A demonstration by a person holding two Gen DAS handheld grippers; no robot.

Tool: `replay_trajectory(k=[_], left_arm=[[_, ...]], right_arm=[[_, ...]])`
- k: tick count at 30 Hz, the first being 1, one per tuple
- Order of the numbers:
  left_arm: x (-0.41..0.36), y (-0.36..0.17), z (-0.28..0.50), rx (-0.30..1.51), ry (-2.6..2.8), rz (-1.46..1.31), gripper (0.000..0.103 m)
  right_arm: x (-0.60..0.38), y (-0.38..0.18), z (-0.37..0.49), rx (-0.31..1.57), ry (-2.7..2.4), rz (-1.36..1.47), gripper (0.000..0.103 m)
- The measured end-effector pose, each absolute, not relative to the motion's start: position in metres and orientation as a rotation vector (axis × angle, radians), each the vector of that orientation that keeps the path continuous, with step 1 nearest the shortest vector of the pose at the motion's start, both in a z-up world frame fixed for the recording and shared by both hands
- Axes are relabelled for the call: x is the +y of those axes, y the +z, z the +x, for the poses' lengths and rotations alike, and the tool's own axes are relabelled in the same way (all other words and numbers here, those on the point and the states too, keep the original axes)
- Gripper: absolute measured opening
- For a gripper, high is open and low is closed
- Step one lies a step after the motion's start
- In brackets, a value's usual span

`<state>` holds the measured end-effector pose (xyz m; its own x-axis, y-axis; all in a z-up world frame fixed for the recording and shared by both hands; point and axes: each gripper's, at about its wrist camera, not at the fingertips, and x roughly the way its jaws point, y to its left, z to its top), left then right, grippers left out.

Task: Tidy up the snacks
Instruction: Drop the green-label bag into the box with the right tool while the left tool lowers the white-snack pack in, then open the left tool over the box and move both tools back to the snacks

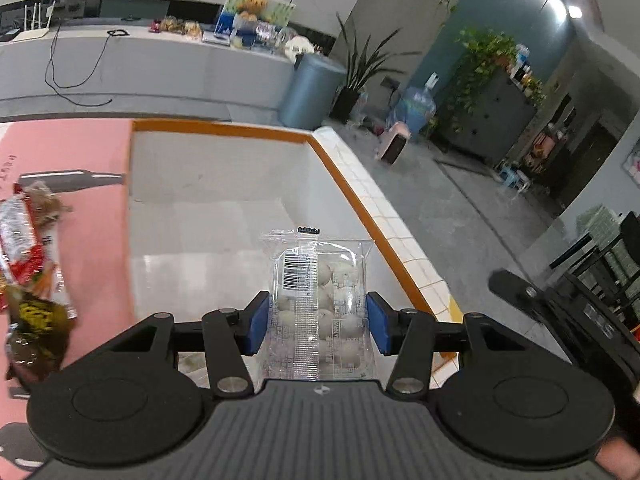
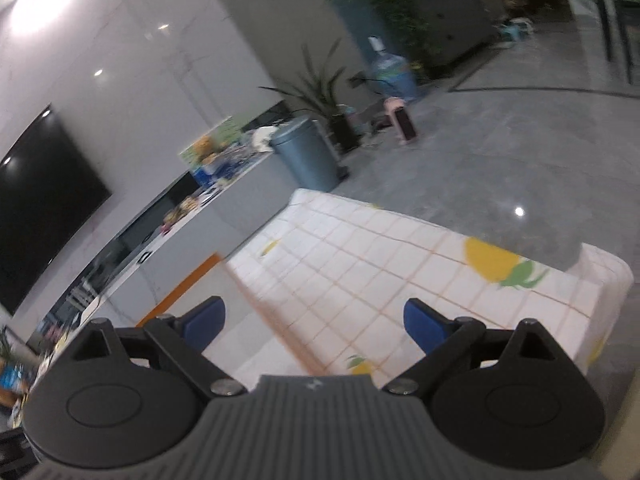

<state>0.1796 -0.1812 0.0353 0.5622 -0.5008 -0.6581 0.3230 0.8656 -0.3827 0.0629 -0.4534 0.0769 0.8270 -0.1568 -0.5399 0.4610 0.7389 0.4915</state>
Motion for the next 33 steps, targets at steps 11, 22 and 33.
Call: replay_trajectory(k=[11,22,33], left_arm=[[-0.224,-0.004,0.211,0.958,-0.355,-0.277,0.058],[-0.226,-0.014,0.212,1.012,-0.324,-0.344,0.082],[-0.215,0.009,0.198,0.966,-0.331,-0.304,0.088]], right_arm=[[-0.459,0.070,0.066,0.549,-0.379,0.619,0.094],[-0.460,0.069,0.068,0.577,-0.389,0.611,0.094],[-0.455,0.067,0.072,0.593,-0.394,0.581,0.094]])
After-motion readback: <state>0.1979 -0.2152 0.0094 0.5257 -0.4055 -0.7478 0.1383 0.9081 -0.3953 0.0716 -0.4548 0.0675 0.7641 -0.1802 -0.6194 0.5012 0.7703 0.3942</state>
